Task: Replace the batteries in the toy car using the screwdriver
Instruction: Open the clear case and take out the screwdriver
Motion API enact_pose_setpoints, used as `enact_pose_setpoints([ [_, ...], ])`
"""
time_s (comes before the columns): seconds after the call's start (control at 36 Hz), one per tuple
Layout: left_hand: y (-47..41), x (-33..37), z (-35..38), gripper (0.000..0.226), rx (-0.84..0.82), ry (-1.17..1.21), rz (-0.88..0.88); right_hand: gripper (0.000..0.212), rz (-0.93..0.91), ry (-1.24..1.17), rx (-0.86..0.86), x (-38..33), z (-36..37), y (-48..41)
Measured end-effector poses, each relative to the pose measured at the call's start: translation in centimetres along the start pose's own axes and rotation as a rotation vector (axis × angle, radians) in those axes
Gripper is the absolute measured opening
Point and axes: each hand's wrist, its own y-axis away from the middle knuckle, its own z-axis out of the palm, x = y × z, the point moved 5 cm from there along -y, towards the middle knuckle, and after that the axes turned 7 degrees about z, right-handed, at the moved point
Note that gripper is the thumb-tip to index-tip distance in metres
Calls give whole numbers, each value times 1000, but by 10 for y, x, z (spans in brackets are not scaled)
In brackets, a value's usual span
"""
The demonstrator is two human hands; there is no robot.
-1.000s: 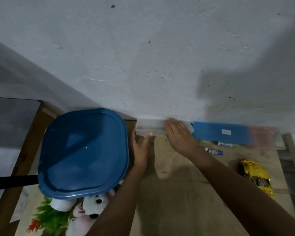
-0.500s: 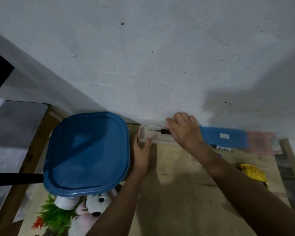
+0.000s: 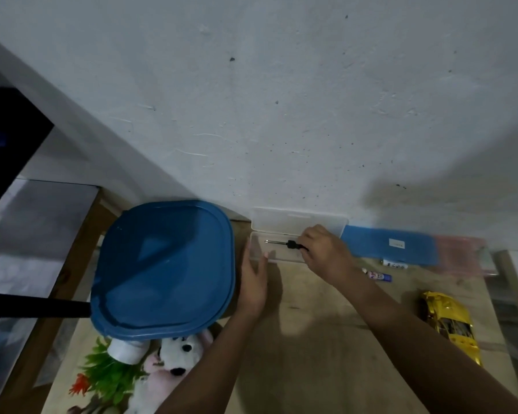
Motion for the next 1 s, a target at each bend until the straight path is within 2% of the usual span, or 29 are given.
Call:
enact_pose_setpoints([
  [0.08, 5, 4, 0, 55, -22, -15, 11, 23, -13, 171, -46, -11, 0, -5],
  [0.14, 6, 4, -1, 55, -22, -27, 31, 19, 38, 267, -78, -16, 0, -6],
  [0.25, 4, 4, 0, 54, -23, -45, 53, 32, 146, 289, -161, -20, 7, -4],
  [0.42, -1, -1, 1, 54, -20, -95, -7, 32, 159, 290, -158, -33, -3, -3],
  [0.53, -1, 4, 1, 51, 22, -157, 10, 26, 222, 153, -88, -22, -12, 9],
  [0.64, -6, 9, 4, 49, 75, -381, 80, 22, 320, -93, 0, 0, -32, 36],
  [0.78, -1, 21, 14, 50, 136, -546, 62, 18, 452, -349, 112, 39, -69, 82],
  [0.86, 20, 38, 36, 55, 193, -579, 168, 13, 563, -402, 155, 77, -87, 120],
  [0.92, 41, 50, 61, 55, 147, -528, 256, 8, 647, -465, 208, 103, -95, 147],
  [1.0, 74, 60, 108, 52, 18, -441, 348, 15, 772, -566, 290, 139, -102, 190],
])
